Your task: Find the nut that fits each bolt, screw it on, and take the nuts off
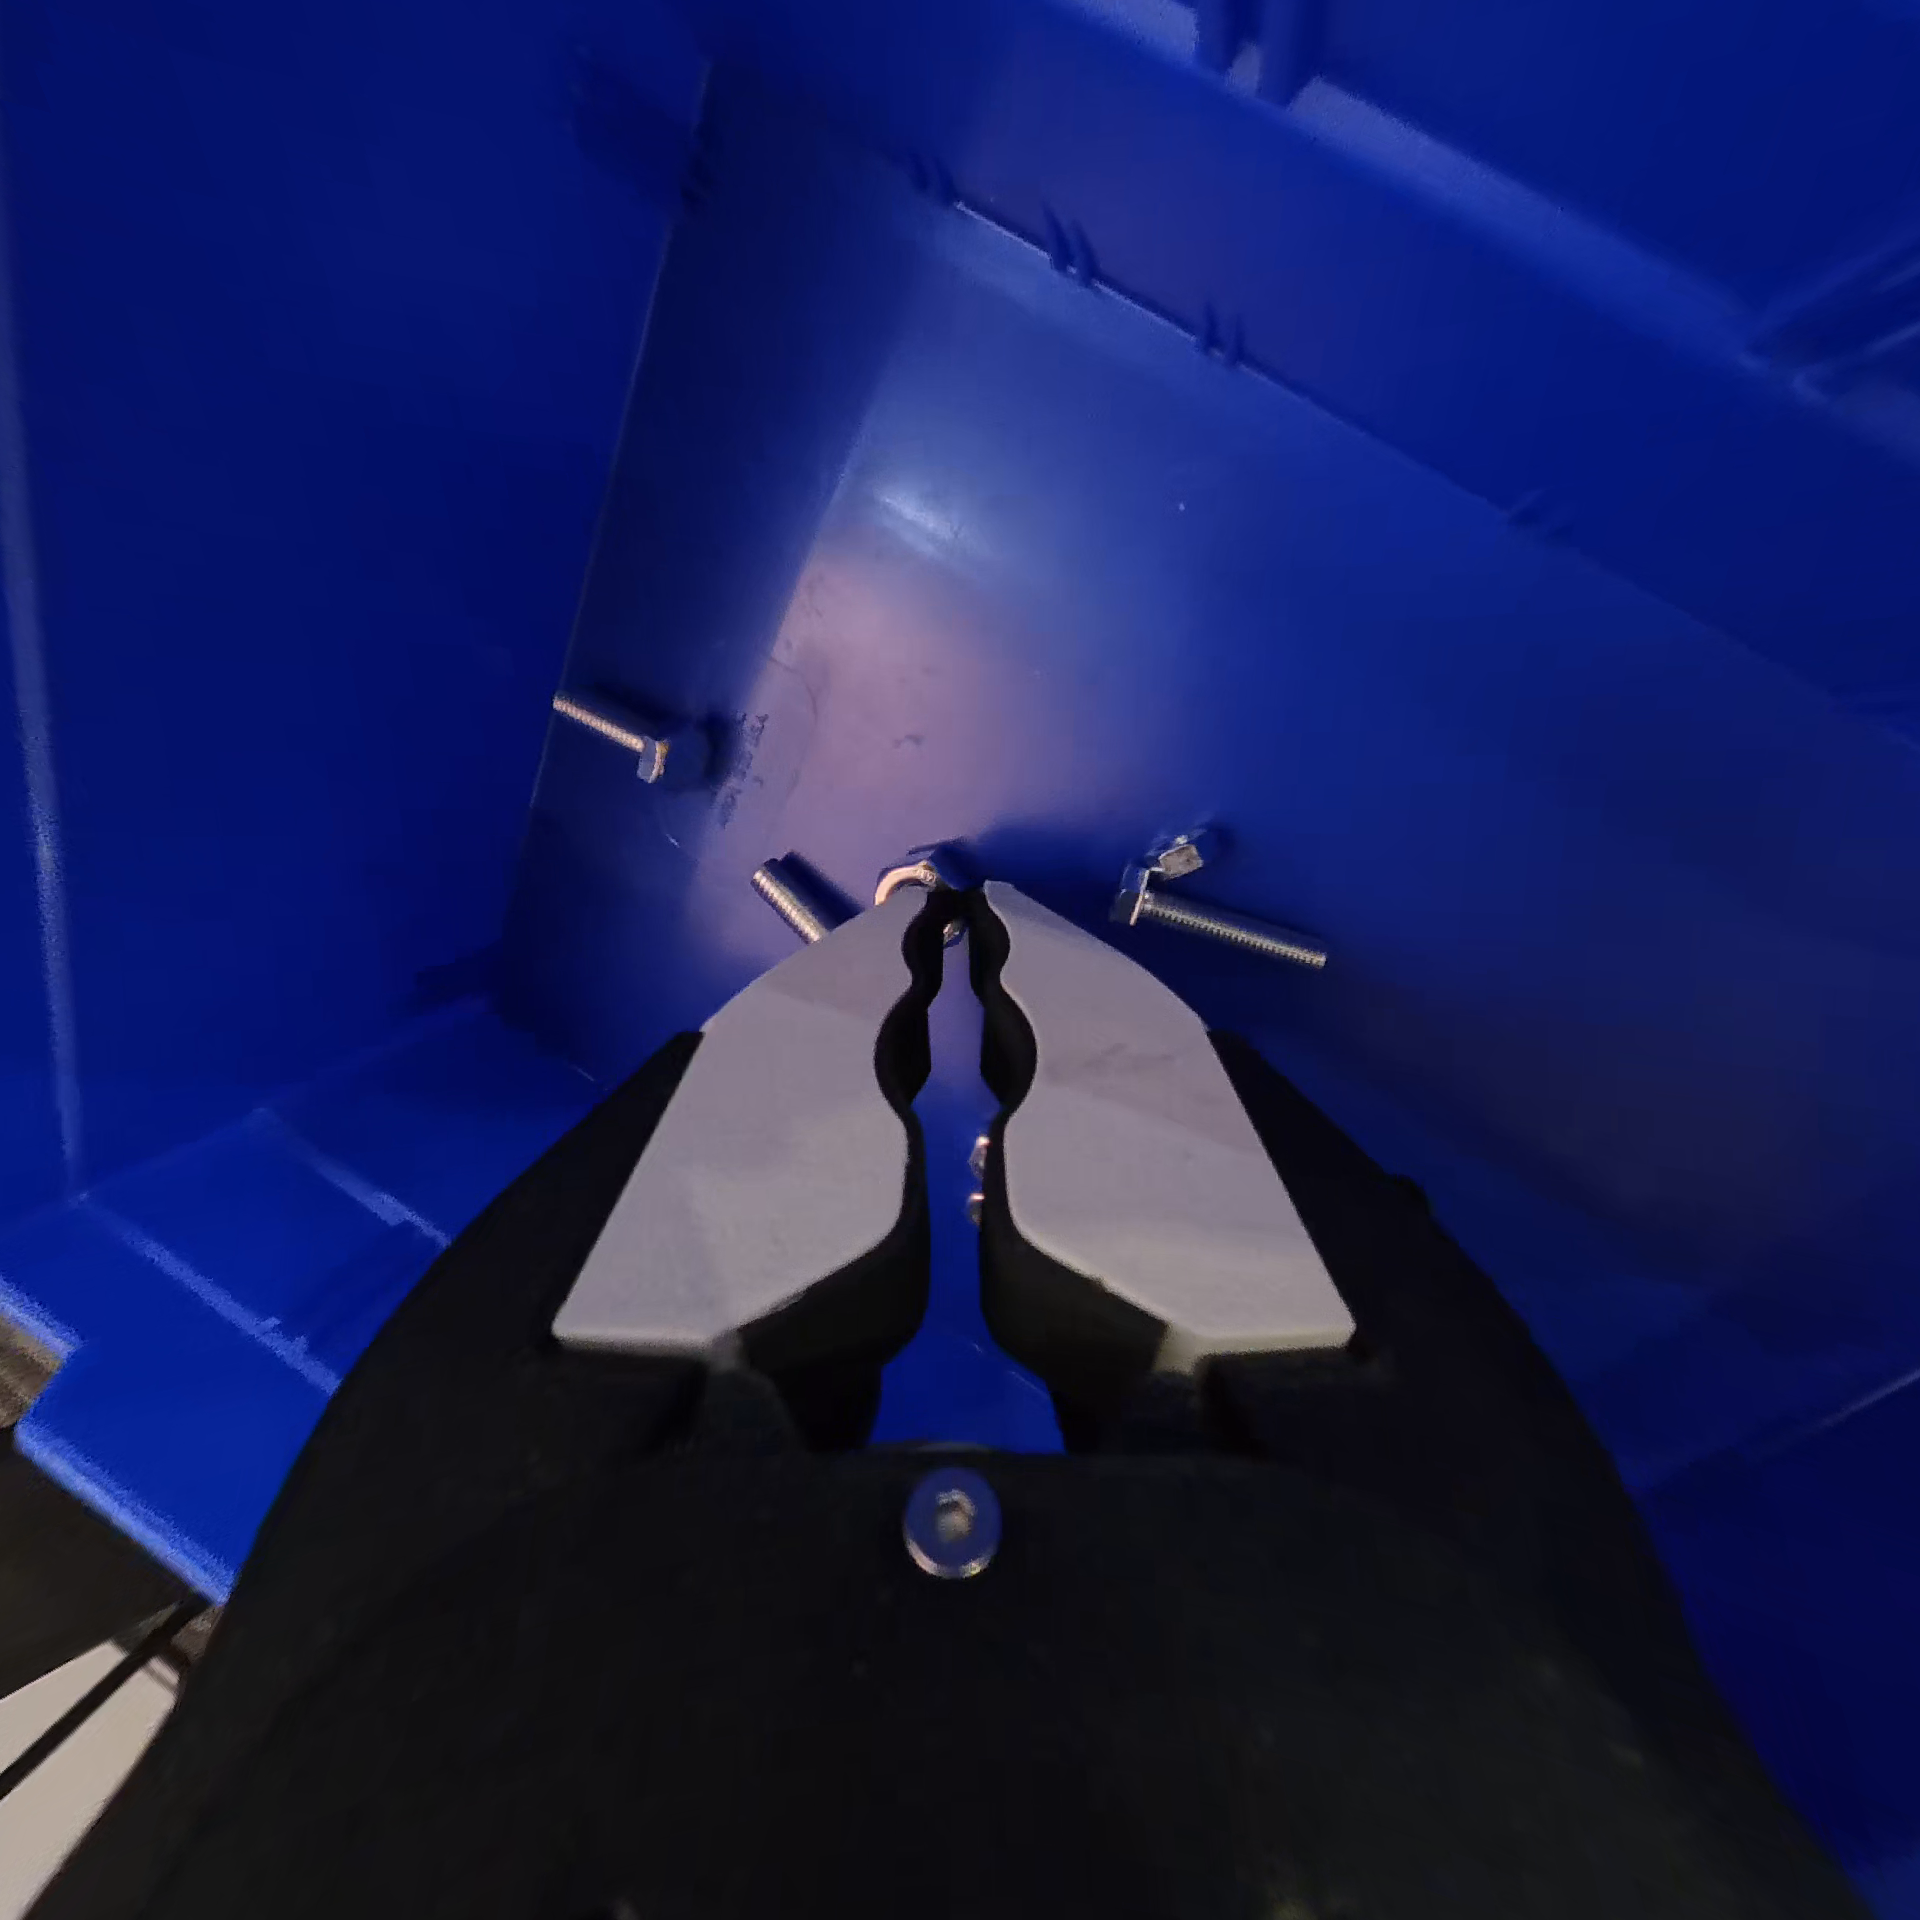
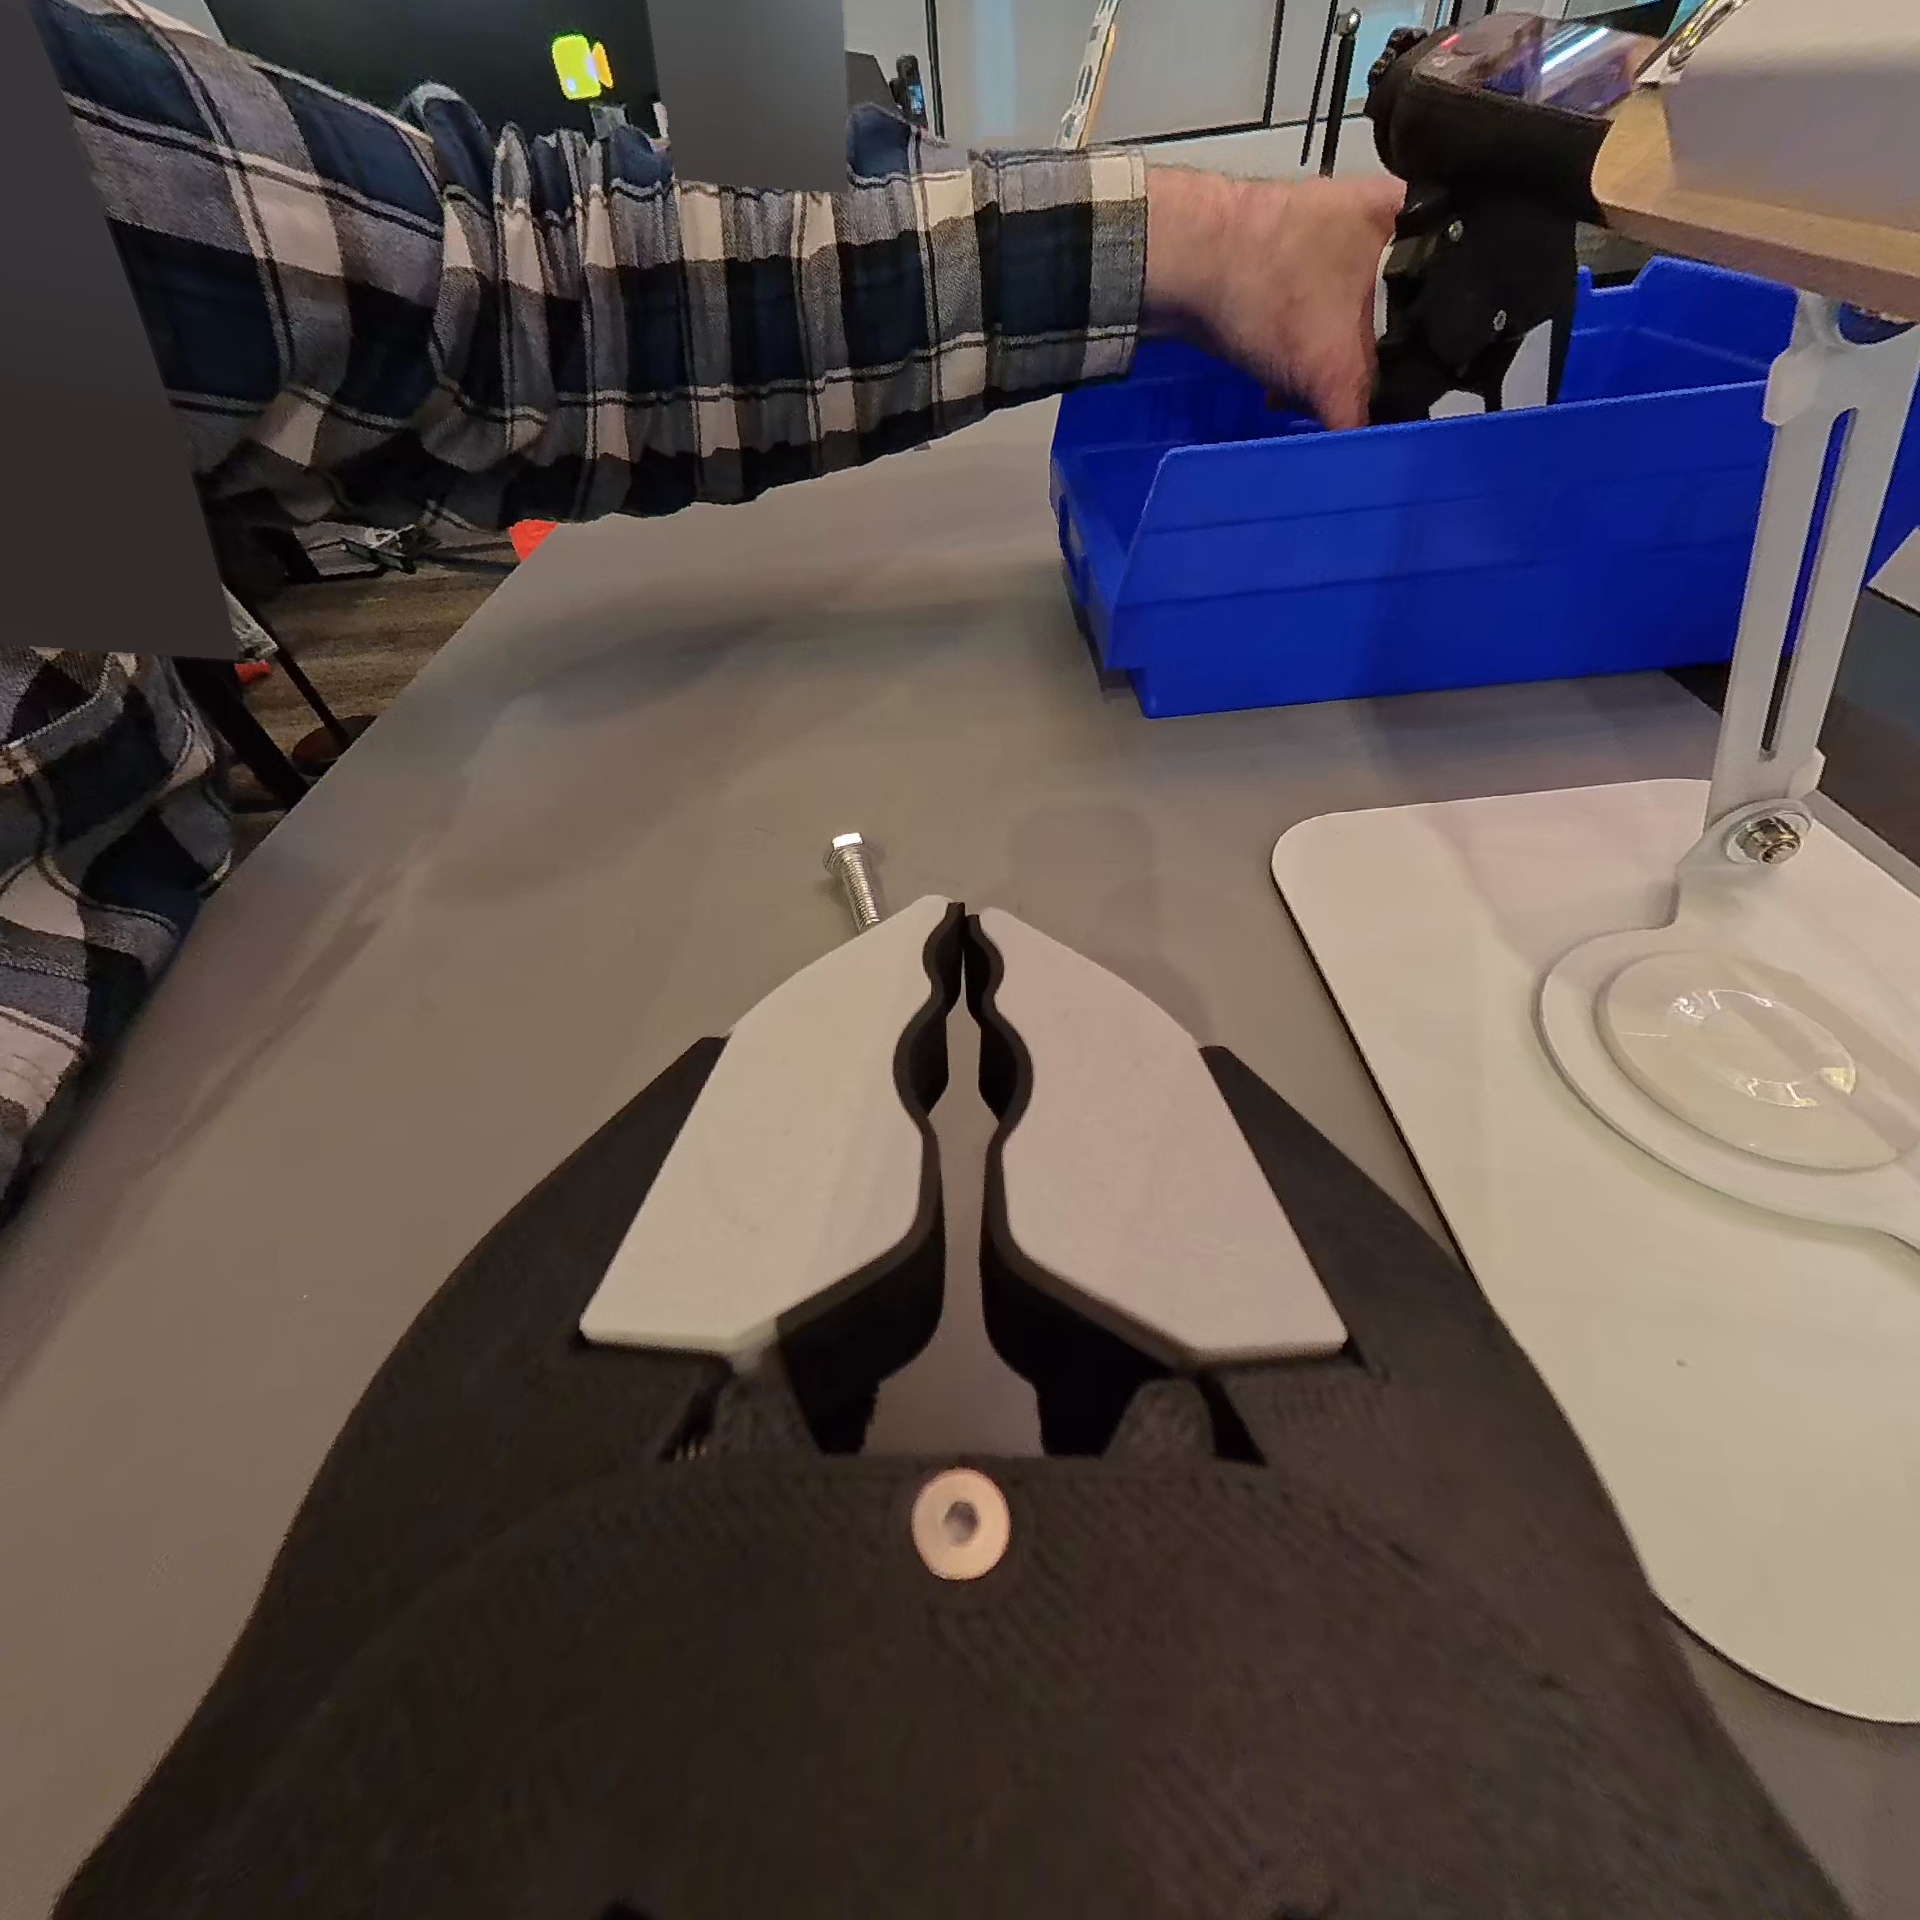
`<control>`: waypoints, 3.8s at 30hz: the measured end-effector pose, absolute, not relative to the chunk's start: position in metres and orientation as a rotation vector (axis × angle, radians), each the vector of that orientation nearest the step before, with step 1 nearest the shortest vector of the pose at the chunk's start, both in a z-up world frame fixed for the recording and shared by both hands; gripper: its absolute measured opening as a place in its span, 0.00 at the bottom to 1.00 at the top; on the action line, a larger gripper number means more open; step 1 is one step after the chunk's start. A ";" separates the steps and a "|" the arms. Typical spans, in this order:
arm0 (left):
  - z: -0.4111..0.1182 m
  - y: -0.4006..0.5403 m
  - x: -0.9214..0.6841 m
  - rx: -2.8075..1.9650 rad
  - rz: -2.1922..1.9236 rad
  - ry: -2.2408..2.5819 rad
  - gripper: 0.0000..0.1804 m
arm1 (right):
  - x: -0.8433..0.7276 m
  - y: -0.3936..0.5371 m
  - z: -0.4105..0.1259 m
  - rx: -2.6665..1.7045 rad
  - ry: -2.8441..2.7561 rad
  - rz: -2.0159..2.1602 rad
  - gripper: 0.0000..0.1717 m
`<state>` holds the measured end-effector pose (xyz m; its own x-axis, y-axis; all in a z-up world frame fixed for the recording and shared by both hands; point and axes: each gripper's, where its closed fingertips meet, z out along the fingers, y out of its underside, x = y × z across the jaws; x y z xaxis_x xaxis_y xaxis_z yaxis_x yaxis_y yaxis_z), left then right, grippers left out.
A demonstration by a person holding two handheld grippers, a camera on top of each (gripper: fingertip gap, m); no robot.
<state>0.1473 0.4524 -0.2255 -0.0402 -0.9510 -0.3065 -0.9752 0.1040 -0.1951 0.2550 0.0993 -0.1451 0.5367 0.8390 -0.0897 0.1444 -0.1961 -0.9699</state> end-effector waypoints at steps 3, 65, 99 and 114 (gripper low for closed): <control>-0.217 0.460 0.151 -1.865 0.096 1.983 0.03 | 0.255 0.099 -0.145 -1.671 -0.838 0.789 0.00; -0.213 0.478 0.161 -1.923 0.166 1.974 0.02 | 0.256 0.099 -0.143 -1.664 -0.831 0.812 0.00; -0.217 0.067 0.210 -1.413 -0.392 2.328 0.02 | 0.263 0.101 -0.137 -1.639 -0.775 0.837 0.00; -0.190 0.109 0.173 -1.515 -0.382 2.158 0.23 | 0.262 0.100 -0.137 -1.638 -0.783 0.838 0.00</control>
